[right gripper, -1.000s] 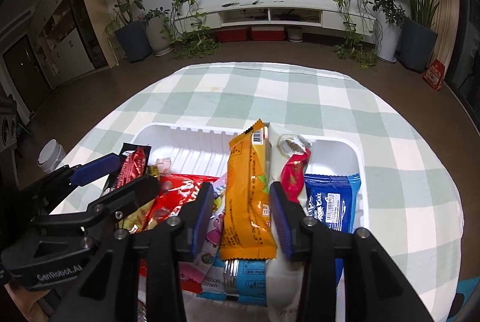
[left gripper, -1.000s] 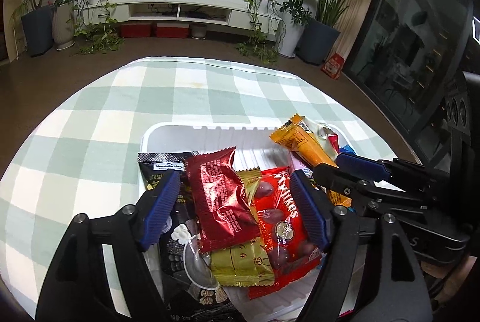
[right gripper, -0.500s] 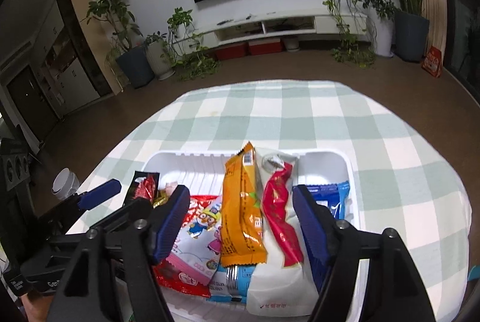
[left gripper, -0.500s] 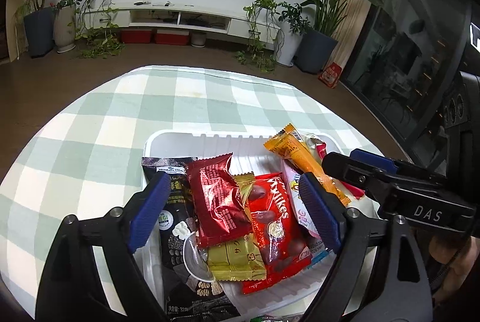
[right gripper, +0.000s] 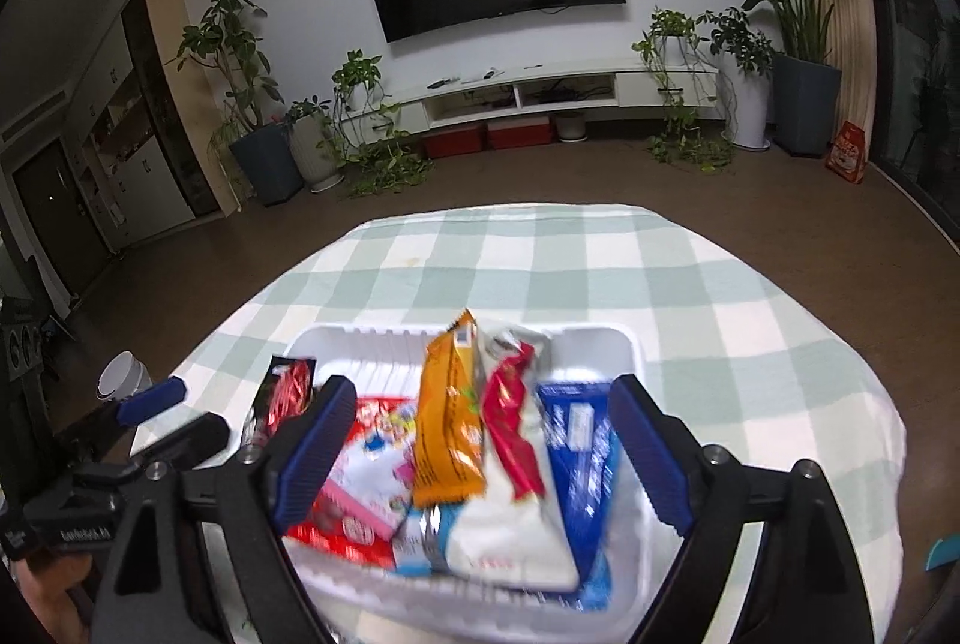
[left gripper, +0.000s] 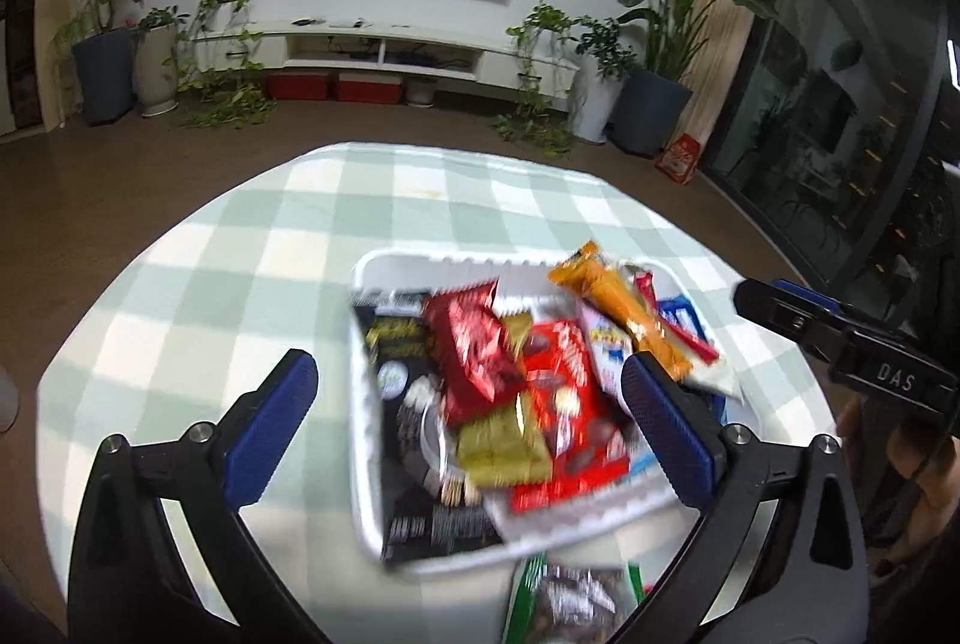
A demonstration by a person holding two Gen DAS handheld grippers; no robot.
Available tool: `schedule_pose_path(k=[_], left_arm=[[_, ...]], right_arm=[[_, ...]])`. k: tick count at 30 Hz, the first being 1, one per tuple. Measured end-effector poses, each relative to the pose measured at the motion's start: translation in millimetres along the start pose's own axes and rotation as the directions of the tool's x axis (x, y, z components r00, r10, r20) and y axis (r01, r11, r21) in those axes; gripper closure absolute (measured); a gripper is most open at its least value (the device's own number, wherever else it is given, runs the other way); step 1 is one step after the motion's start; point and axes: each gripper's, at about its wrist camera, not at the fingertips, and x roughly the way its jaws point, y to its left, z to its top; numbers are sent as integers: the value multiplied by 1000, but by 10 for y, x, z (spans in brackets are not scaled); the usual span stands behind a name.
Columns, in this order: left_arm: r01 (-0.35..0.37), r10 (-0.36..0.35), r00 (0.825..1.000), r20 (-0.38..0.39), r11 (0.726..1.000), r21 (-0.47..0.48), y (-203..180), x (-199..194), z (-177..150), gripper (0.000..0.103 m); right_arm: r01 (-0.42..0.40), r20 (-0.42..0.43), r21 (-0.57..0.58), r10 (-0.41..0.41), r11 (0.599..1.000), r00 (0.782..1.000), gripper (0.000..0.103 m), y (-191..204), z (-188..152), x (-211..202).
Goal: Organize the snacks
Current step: 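Open both tools to drop the packets in the tray and move back, then grasp the green-edged nut packet with the left tool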
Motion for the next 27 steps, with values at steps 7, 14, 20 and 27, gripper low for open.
schedule_pose_path(k=[7, 14, 20, 27], left_arm=[[16, -4, 995, -97, 993, 115, -372, -263, -515, 1], [-46, 64, 985, -159, 992, 114, -452, -241, -889, 1], [-48, 68, 977, -204, 994, 99, -379, -122, -963, 1], [-35, 68, 962, -266, 991, 127, -435, 102, -1012, 1]], right_arm=[[48, -96, 40, -44, 998, 994, 15, 25, -506, -272], [37, -111, 61, -30, 997, 993, 15, 83, -892, -524], [43, -131, 18, -41, 999, 991, 15, 148, -966, -476], [41, -179, 20, -37, 999, 983, 15, 126, -989, -371]])
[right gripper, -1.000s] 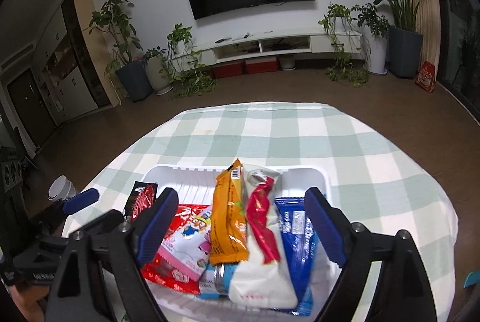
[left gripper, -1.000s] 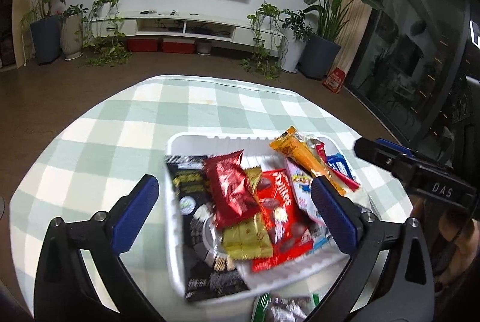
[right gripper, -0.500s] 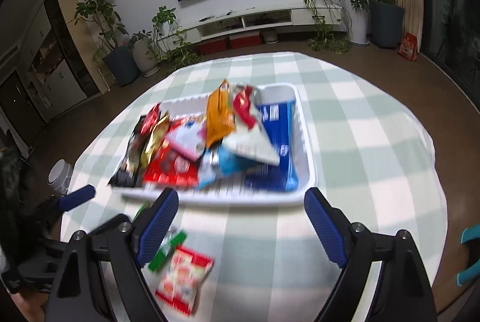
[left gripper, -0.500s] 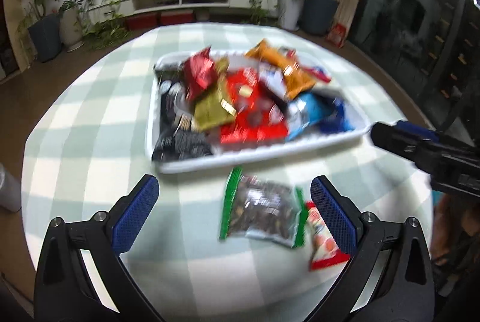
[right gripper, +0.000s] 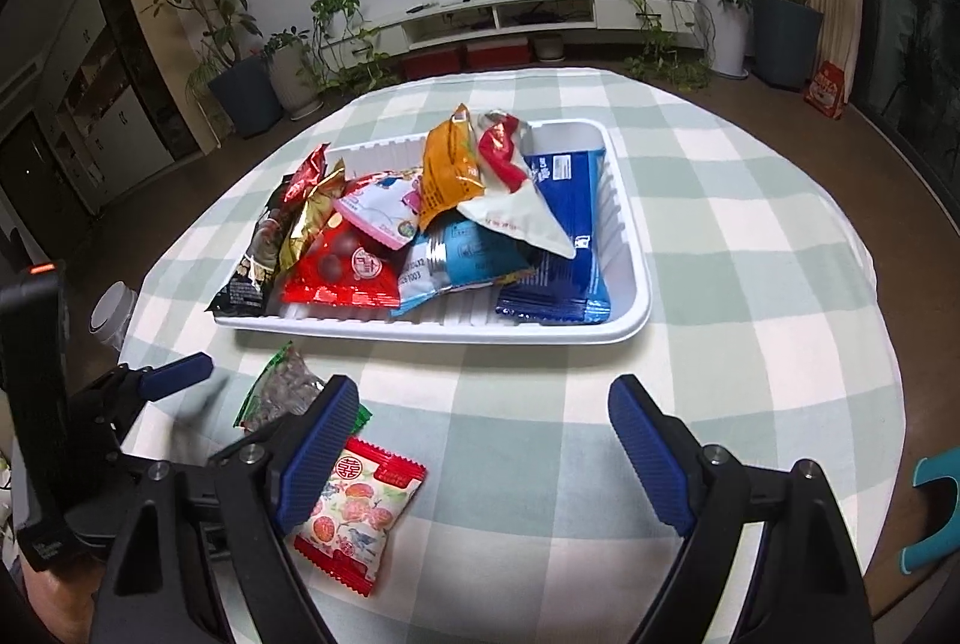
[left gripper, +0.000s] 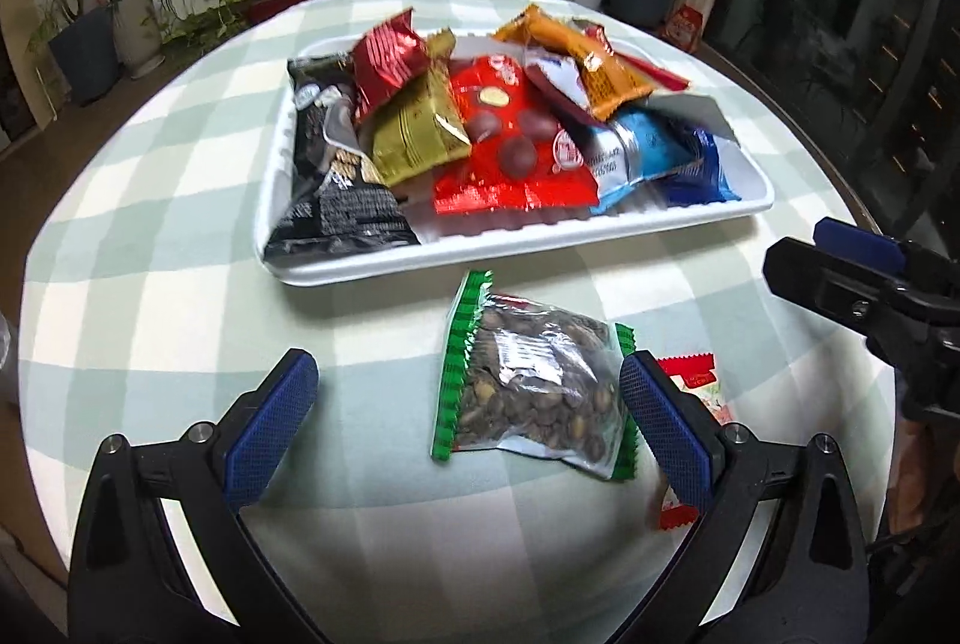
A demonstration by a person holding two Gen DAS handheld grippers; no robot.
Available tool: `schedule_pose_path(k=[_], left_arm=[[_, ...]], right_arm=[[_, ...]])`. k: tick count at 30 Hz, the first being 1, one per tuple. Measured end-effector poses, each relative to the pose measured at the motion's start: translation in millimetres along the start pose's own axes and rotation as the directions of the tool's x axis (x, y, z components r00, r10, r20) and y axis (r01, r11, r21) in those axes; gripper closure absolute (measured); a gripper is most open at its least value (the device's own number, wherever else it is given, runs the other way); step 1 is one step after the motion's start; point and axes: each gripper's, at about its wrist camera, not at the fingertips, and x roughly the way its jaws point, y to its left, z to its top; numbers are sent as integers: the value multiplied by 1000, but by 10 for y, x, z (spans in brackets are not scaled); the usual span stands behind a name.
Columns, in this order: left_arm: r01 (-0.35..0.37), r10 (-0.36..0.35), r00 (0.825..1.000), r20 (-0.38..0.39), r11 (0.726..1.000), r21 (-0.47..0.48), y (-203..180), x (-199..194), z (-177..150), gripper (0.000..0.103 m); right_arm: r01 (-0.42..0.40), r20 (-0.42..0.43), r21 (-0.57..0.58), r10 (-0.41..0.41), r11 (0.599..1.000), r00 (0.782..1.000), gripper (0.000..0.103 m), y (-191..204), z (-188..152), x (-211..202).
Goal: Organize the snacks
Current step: 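Grasp the green-edged nut packet with the left tool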
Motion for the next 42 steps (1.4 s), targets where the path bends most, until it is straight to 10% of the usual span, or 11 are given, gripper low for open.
schedule_pose_path(k=[17, 42], left_arm=[[105, -105, 994, -13, 994, -6, 100, 94, 70, 62], [119, -116, 991, 59, 992, -42, 301, -364, -110, 71]], right_arm=[[2, -26, -57, -3, 998, 1000, 19, 152, -58, 43], [19, -44, -61, -22, 998, 999, 25, 224, -261, -7]])
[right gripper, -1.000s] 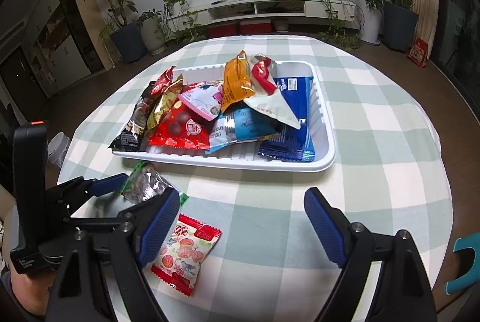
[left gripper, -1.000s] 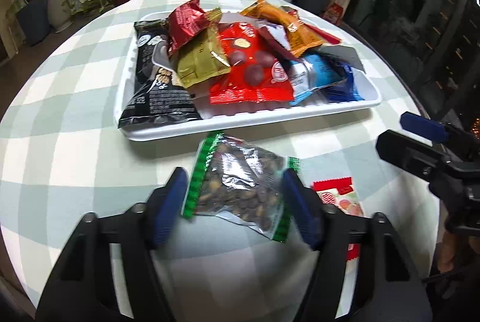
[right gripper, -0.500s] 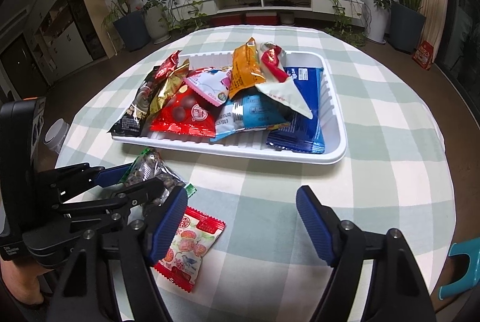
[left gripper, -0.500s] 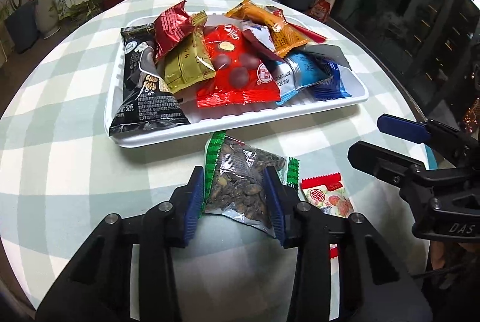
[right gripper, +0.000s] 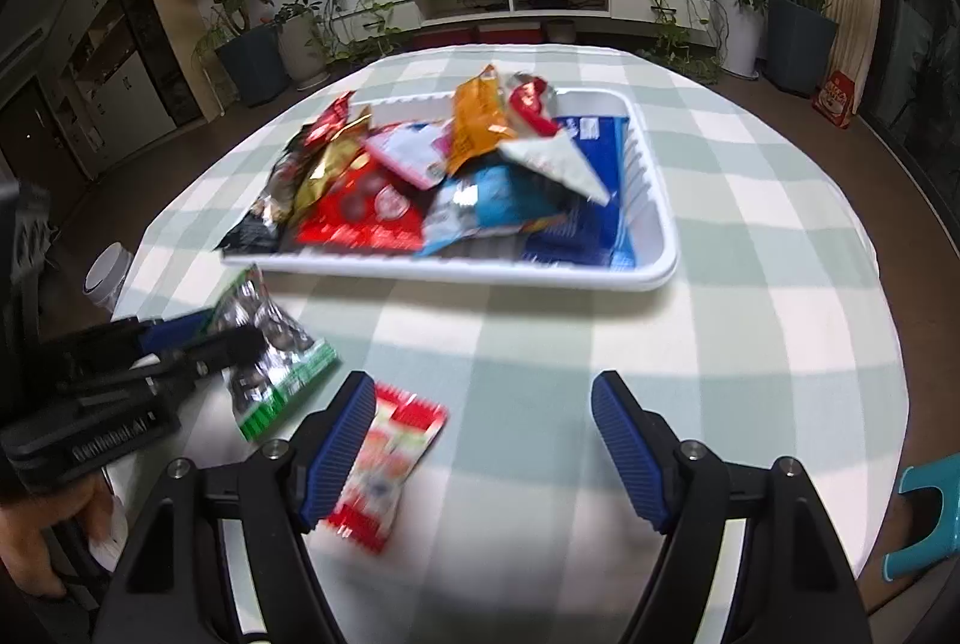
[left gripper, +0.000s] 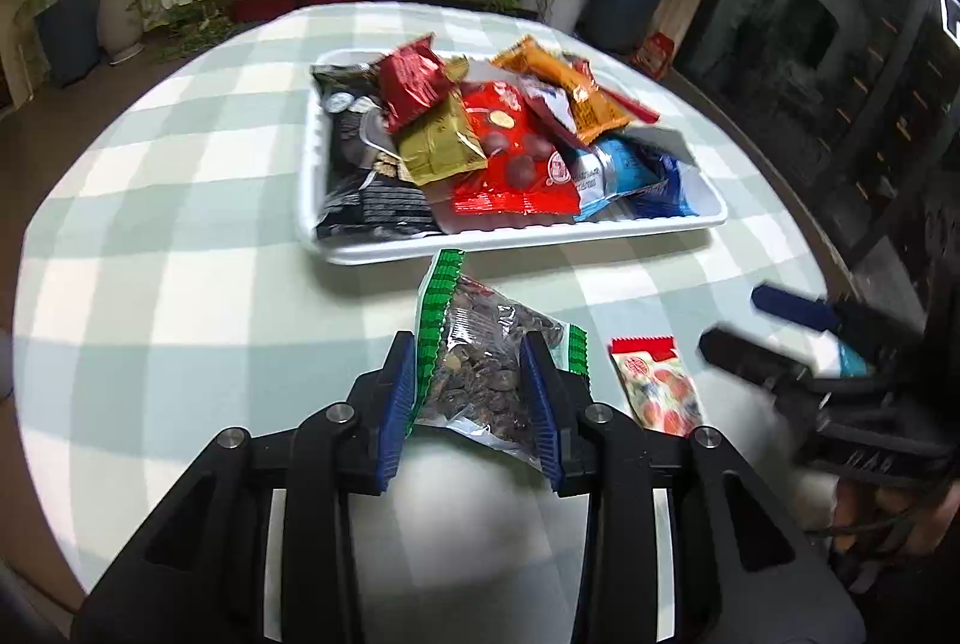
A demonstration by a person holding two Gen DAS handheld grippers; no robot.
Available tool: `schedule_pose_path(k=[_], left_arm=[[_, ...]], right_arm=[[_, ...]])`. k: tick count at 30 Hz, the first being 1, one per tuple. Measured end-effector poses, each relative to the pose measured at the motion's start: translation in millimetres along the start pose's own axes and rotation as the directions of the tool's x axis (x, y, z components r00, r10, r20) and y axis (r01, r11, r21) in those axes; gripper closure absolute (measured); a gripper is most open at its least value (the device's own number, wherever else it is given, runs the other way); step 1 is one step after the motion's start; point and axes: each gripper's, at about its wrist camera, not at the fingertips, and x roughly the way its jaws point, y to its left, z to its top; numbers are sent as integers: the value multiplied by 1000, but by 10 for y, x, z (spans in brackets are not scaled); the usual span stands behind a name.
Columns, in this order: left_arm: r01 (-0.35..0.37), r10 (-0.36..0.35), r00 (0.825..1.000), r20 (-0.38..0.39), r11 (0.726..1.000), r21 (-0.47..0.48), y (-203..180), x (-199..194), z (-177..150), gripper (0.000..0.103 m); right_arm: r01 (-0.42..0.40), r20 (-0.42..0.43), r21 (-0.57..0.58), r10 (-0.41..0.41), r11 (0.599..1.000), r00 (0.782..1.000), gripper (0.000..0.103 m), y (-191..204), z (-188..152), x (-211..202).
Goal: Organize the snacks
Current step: 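Grasp the green-edged nut packet with the left tool, then grasp the small red-and-white packet with the right tool while the left tool lifts the nut packet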
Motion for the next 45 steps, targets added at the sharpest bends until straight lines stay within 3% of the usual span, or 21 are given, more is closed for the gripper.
schedule_pose_path(k=[4, 11, 15, 17, 22, 32, 41, 45], left_arm=[[7, -7, 1000, 22, 1000, -13, -16, -161, -137, 70], [11, -9, 999, 40, 999, -36, -6, -275, -240, 70], [3, -1, 999, 43, 999, -51, 43, -274, -234, 70], [2, 0, 999, 42, 999, -49, 42, -268, -233, 70], [-1, 3, 999, 37, 999, -46, 34, -245, -229, 70], [15, -13, 999, 44, 998, -57, 42, -229, -207, 70], [58, -46, 992, 119, 993, -102, 127, -437, -113, 71], [88, -67, 983, 170, 989, -116, 167, -587, 133, 70]], right_arm=[[15, -1, -34, -15, 999, 1000, 25, 183, -203, -17], [17, 5, -64, -17, 998, 1000, 25, 345, -255, 76], [17, -50, -86, -22, 996, 999, 27, 434, -287, 243], [30, -38, -116, -35, 993, 999, 34, 490, -284, 249], [20, -39, -120, -25, 993, 999, 62, 463, -283, 215], [-48, -49, -16, 47, 999, 998, 66, 284, -252, 156], [-64, 81, 123, 54, 990, 995, 67, -31, -72, -164], [-76, 163, 129, 55, 989, 985, 67, -106, 181, -379]])
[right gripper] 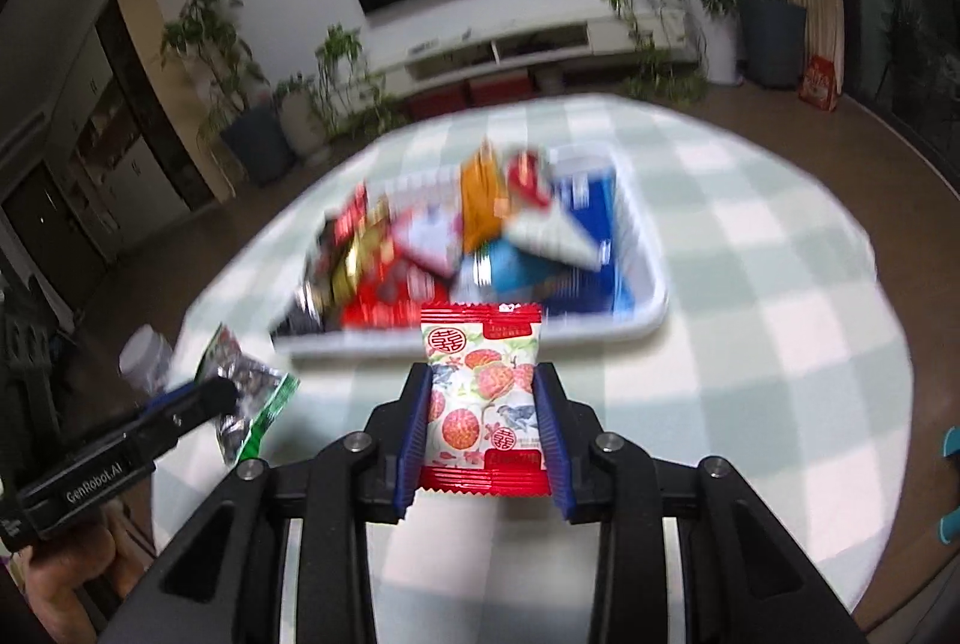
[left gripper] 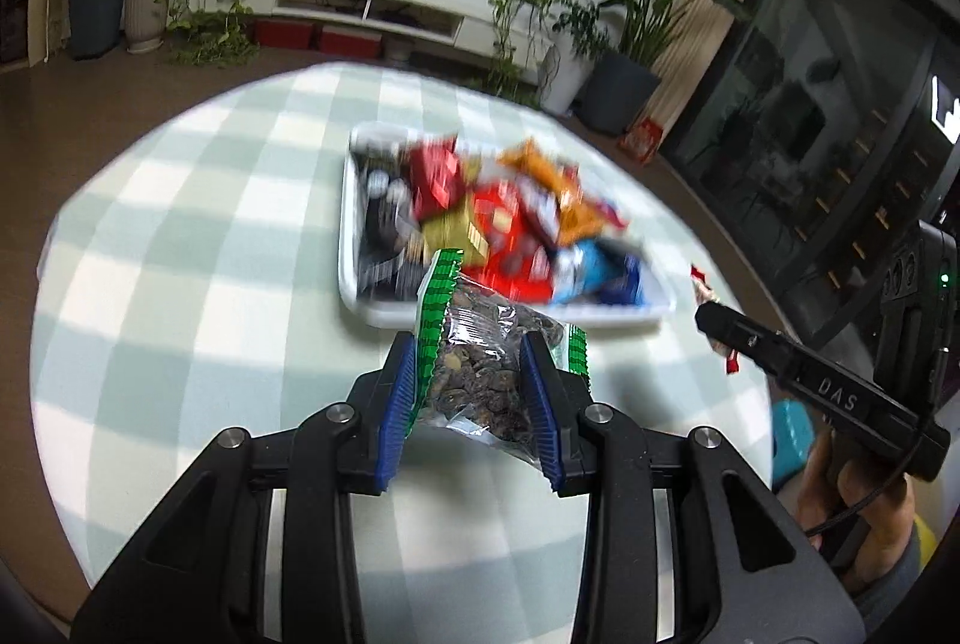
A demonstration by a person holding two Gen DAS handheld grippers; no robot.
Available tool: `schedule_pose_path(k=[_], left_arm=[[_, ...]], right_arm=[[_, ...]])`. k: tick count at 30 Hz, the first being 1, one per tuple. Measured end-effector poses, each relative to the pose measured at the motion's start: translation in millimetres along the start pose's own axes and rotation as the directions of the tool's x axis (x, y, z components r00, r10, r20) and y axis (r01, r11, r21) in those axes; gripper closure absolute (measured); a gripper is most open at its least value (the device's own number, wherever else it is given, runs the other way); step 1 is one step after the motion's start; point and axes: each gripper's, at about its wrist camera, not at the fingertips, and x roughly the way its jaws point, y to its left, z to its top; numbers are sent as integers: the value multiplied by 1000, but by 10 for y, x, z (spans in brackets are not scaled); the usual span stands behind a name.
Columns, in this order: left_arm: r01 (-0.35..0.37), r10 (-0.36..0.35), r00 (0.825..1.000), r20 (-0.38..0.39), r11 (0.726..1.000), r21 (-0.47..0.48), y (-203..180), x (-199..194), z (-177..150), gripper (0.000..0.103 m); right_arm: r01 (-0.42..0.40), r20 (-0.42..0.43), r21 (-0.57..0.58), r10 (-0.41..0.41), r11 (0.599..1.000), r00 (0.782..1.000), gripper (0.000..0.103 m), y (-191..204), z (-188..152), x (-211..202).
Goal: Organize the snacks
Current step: 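Grasp the small red-and-white packet with the right tool while the left tool lifts the nut packet, then carry the nut packet and red-and-white packet over the tray with both tools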
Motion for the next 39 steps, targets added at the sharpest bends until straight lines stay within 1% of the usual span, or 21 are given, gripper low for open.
schedule_pose_path(k=[4, 6, 8, 11, 14, 17, 20, 22, 25, 30, 33, 39], left_arm=[[-19, 17, 999, 42, 998, 53, -109, 25, 444, 70], [-44, 39, 998, 52, 995, 95, -168, 131, 690, 70], [-55, 49, 997, 52, 992, 114, -181, 298, 901, 70], [-64, 59, 997, 47, 991, 120, -161, 536, 1116, 70], [-76, 73, 997, 30, 989, 123, -117, 791, 1228, 70], [-84, 84, 996, 4, 991, 108, -23, 1026, 1225, 70], [-97, 102, 994, -33, 990, 106, 45, 1246, 1167, 70], [-97, 102, 994, -43, 990, 105, 71, 1346, 1119, 70], [-113, 118, 992, -33, 985, 128, 44, 1404, 1072, 69], [-108, 112, 993, -24, 987, 121, 102, 1472, 1019, 67], [-111, 114, 993, -18, 988, 104, 157, 1506, 997, 61], [-105, 107, 994, -13, 989, 107, 160, 1528, 963, 56]], right_arm=[[-19, 64, -18, 20, 1000, 998, 67, 56, 464, -11], [-23, 78, -43, 26, 999, 997, 67, 121, 649, 58], [-20, 86, -73, 27, 997, 996, 67, 176, 819, 160], [-17, 69, -103, 24, 995, 997, 67, 237, 1047, 420], [-9, 22, -129, 12, 992, 1000, 67, 279, 1216, 754], [2, -4, -159, -2, 987, 1000, 67, 335, 1247, 1012], [3, -44, -170, -11, 985, 999, 67, 357, 1166, 1230], [13, -61, -196, -25, 981, 998, 67, 374, 1110, 1326], [37, -64, -235, -53, 971, 997, 66, 415, 1033, 1388], [63, -59, -268, -82, 961, 995, 66, 405, 969, 1468], [70, -50, -282, -88, 957, 995, 66, 405, 947, 1498], [82, -37, -302, -97, 950, 995, 66, 382, 923, 1565]])
